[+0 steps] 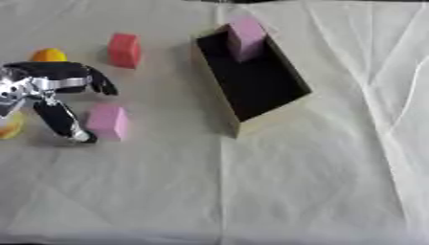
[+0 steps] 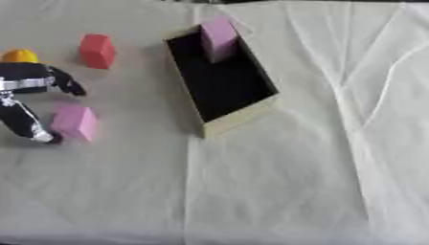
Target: Pick up objects on the table and place them in the box.
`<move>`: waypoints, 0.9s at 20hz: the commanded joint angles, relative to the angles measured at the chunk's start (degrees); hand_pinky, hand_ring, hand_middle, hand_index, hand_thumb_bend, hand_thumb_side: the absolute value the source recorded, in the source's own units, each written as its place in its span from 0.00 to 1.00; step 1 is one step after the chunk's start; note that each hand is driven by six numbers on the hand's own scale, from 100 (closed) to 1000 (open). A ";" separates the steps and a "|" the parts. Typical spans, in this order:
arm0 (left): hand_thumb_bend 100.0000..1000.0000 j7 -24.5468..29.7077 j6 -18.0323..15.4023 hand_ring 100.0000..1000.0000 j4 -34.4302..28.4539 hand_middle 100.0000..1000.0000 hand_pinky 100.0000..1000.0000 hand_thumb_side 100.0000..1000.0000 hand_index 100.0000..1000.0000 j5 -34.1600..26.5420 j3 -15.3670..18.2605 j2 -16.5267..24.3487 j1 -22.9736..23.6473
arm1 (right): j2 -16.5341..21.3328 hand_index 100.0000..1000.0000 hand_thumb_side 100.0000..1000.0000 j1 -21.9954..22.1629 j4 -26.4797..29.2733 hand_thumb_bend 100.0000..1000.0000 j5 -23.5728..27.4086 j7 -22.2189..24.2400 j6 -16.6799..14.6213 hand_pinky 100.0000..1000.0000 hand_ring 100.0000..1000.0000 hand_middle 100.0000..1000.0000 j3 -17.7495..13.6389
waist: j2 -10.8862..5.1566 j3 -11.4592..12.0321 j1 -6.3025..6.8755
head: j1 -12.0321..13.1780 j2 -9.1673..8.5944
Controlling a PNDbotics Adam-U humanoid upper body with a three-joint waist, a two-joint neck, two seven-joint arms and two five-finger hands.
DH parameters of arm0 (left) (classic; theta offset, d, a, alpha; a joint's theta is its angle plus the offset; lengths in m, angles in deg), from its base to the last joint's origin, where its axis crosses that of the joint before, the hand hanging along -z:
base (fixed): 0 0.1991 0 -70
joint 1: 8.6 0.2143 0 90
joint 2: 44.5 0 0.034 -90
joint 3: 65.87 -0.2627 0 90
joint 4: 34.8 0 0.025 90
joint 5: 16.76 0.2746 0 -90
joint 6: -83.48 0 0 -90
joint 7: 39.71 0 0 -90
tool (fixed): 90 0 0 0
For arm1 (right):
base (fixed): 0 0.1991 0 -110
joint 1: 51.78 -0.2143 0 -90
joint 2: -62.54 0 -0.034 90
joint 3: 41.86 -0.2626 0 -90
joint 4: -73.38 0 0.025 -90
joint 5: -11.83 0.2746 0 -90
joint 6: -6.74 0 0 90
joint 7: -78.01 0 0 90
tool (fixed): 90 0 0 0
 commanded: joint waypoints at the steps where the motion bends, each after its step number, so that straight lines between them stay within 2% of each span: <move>1: 0.51 -0.40 -0.80 0.83 1.35 0.75 0.89 0.02 0.86 1.12 0.29 -0.63 -1.68 | 1.04 0.84 0.76 -0.72 0.93 0.00 0.39 0.20 -0.36 0.83 0.73 0.76 -0.28 | -0.01 -0.23 0.84 | 0.34 0.24; 5: 0.49 -0.93 -1.17 0.79 2.37 0.71 0.86 0.03 0.81 1.32 0.45 -1.80 -2.31 | 0.96 0.84 0.77 -0.90 0.93 0.00 0.52 0.40 -0.40 0.83 0.72 0.76 -0.15 | 0.20 -0.47 1.02 | 0.40 0.24; 7: 0.45 -0.68 -1.33 0.74 2.14 0.62 0.82 0.05 0.74 1.28 0.35 -1.75 -2.22 | 0.90 0.83 0.76 -0.85 0.93 0.00 0.53 0.34 -0.41 0.83 0.72 0.76 -0.20 | 0.28 -0.52 1.12 | 0.33 0.24; 9: 0.40 -0.59 -1.29 0.67 1.24 0.54 0.77 0.01 0.66 1.18 0.55 -1.44 -2.07 | 0.87 0.83 0.77 -0.64 0.93 0.00 0.55 0.28 -0.34 0.83 0.72 0.76 -0.25 | 0.30 -0.52 1.17 | 0.29 0.24; 12: 0.31 -1.45 -0.69 0.57 -0.73 0.45 0.70 0.00 0.57 2.77 1.34 -0.78 -2.14 | 0.81 0.83 0.77 -0.35 0.93 0.00 0.57 0.19 -0.28 0.84 0.72 0.76 -0.32 | 0.21 -0.40 1.22 | 0.21 0.24; 13: 0.31 -1.73 -0.60 0.57 -1.31 0.45 0.70 0.00 0.57 3.41 1.50 -0.64 -2.17 | 0.80 0.83 0.77 -0.31 0.93 0.00 0.60 0.14 -0.29 0.84 0.72 0.76 -0.35 | 0.18 -0.36 1.23 | 0.19 0.24; 15: 0.25 -2.46 -0.55 0.55 -2.52 0.44 0.66 0.00 0.55 4.64 1.87 -0.40 -2.52 | 0.86 0.83 0.77 -0.28 0.93 0.00 0.66 0.07 -0.35 0.84 0.72 0.76 -0.38 | 0.05 -0.27 1.24 | 0.08 0.24; 18: 0.22 -3.62 -0.68 0.55 -4.48 0.43 0.66 0.00 0.54 4.82 2.78 -0.40 -3.69 | 1.07 0.84 0.77 -0.31 0.93 0.00 0.73 0.06 -0.50 0.84 0.72 0.76 -0.38 | -0.17 -0.12 1.29 | -0.07 0.24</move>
